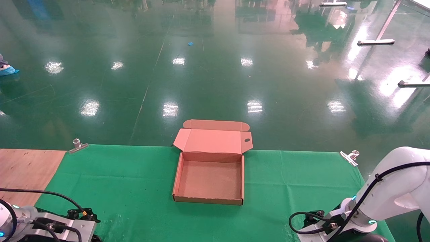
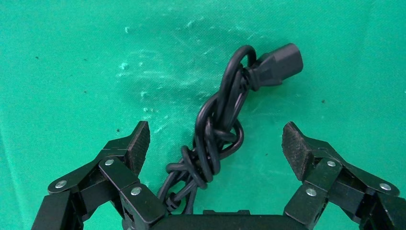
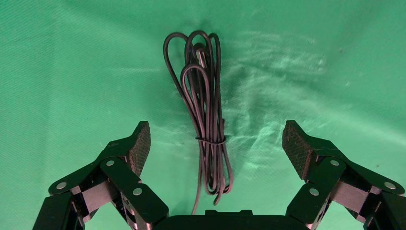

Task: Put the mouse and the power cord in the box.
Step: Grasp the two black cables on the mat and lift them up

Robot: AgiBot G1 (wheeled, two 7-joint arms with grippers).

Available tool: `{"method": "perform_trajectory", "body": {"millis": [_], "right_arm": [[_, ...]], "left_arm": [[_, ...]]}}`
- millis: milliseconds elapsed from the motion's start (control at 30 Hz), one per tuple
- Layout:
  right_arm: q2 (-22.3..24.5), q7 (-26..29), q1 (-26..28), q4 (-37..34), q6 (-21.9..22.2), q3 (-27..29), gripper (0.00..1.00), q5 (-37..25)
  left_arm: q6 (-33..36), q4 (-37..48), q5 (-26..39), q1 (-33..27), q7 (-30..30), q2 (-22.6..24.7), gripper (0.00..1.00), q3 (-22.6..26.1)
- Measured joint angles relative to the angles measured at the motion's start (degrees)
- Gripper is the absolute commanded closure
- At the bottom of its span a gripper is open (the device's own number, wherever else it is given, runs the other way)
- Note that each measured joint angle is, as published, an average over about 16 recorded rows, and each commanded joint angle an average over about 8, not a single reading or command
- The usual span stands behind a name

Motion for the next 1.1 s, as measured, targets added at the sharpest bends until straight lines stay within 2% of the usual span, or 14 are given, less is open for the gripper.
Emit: {"method": "perform_trajectory", "body": {"millis": [267,300,367,433,567,633,667,733,1100], "right_arm": [[-1.69,-2.15,0.62,-4.41,1.04,0.12,0.0,0.31],[-1.9,-2.38,0.69,-4.9,1.21,0.12,0.01,0.32],[-2.31,-2.8,0.81,-5.85,1.57,0.13,0.14,0.33],[-2.71,-3.22,0.91,-6.79,1.95,0.12,0.32,0.32],[-3.42,-4.08,1.1,-8.56,2.63,0.13,0.8,0.33],[-3.72,-4.53,1.19,-9.4,2.93,0.15,0.93,0.36],[-3.86,-4.76,1.23,-9.81,3.07,0.17,0.97,0.39],[-4.1,-5.24,1.32,-10.59,3.33,0.21,1.0,0.45],[-4.97,-7.56,1.81,-14.22,4.19,0.53,1.0,0.96]], "left_arm": [[-1.23,1.95,-0.53,-0.05,1.07,0.25,0.0,-0.38],[-1.43,2.12,-0.57,-0.05,1.15,0.27,0.0,-0.41],[-1.82,2.42,-0.63,-0.04,1.29,0.33,0.01,-0.45],[-2.26,2.67,-0.68,-0.03,1.37,0.38,0.16,-0.49],[-3.44,3.05,-0.77,0.06,1.48,0.45,0.64,-0.56],[-4.2,3.19,-0.82,0.13,1.48,0.48,0.88,-0.6],[-4.61,3.25,-0.84,0.18,1.47,0.5,0.94,-0.62],[-5.46,3.36,-0.88,0.26,1.44,0.52,1.0,-0.65],[-9.62,3.69,-1.15,0.7,1.25,0.46,1.0,-0.86]]}}
